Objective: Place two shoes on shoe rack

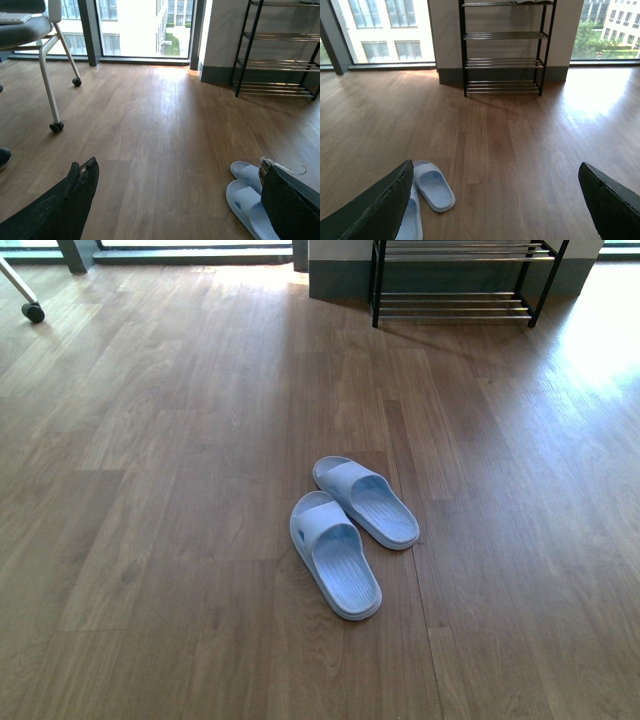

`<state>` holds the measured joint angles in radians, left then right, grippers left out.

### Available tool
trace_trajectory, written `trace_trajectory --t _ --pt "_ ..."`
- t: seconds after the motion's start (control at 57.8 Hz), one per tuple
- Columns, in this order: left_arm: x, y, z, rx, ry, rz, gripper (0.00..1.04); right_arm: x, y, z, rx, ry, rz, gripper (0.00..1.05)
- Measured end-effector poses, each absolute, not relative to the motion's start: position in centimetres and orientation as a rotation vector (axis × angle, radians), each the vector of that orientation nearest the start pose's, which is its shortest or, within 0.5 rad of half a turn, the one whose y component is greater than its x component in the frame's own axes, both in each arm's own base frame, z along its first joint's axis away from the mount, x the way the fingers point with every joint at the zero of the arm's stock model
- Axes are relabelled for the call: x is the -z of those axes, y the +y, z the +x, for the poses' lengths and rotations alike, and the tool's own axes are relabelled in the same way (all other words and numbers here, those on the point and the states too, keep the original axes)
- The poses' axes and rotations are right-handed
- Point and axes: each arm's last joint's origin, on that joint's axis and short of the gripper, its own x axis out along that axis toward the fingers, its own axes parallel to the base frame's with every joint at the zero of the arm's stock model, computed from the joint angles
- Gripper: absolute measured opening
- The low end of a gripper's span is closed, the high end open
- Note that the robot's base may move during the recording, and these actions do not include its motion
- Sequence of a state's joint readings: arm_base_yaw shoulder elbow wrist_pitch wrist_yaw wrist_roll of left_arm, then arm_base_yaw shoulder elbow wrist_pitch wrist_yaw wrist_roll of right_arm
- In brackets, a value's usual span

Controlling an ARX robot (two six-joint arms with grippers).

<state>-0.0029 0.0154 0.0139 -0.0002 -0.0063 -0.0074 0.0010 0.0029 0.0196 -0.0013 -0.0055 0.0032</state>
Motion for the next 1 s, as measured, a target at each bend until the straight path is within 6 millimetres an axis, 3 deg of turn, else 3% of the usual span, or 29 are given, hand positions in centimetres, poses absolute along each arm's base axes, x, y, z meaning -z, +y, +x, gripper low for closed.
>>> trace_trajectory --t 1.004 --pt "-16.72 -0.02 9.78 0.003 0.001 -0.008 0.95 -16.99 0.00 9.66 0.002 -0.015 0.003 0.96"
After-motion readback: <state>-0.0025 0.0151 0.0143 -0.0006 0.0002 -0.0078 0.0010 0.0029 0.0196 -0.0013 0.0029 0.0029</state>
